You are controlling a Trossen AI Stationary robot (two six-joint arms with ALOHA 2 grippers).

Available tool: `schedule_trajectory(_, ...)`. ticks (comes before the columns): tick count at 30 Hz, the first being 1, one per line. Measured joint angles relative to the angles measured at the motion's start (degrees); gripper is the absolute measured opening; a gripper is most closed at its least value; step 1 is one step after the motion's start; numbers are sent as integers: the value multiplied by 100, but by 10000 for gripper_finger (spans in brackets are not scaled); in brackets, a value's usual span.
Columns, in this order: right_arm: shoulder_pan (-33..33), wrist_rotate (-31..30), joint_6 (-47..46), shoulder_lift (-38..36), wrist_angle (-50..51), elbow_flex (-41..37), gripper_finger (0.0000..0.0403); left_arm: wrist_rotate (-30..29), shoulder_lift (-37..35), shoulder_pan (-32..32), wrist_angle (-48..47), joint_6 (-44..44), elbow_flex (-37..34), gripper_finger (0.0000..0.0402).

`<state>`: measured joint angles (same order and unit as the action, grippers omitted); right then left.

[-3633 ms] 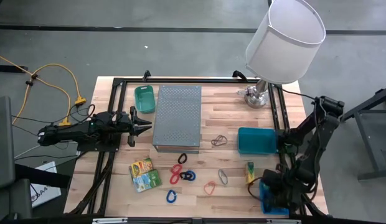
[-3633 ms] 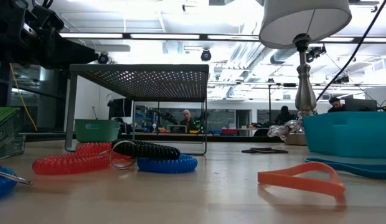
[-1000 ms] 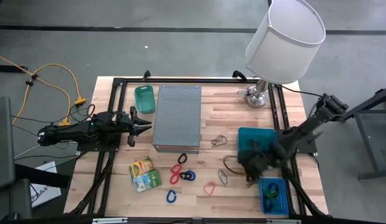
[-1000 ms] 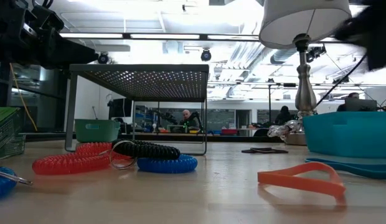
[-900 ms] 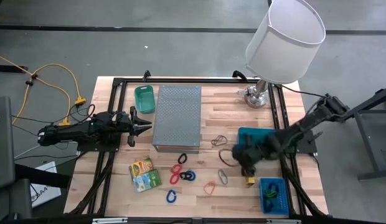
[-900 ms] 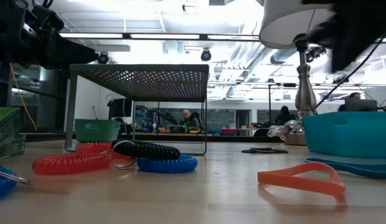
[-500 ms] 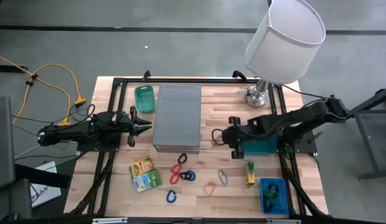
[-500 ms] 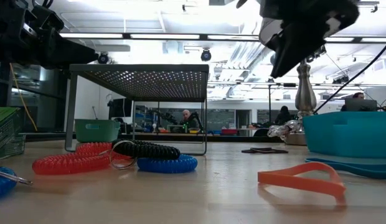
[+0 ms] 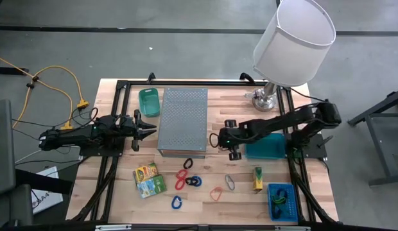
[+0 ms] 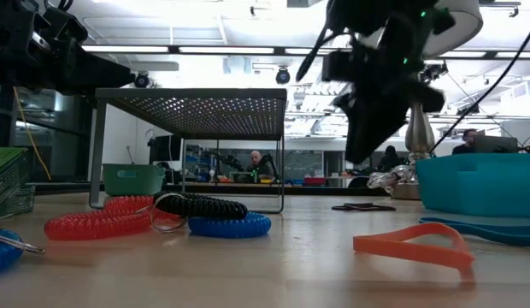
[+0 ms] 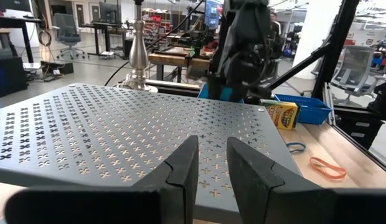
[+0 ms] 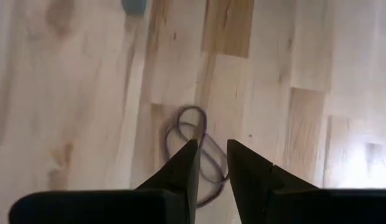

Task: Pick & Place Office Desk Supplies
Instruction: Put the purple rubberband into the blue basket

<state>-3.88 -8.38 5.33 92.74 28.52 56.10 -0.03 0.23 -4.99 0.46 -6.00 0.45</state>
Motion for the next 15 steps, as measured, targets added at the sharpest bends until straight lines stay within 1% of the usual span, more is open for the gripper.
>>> schedule_trajectory(6, 164, 108, 333, 506, -319, 2, 73, 0, 0, 0, -2, 0, 0, 79)
schedule_trajectory(15, 402, 564, 345, 605, -359, 4, 73, -2, 0, -1, -2, 0, 0, 79)
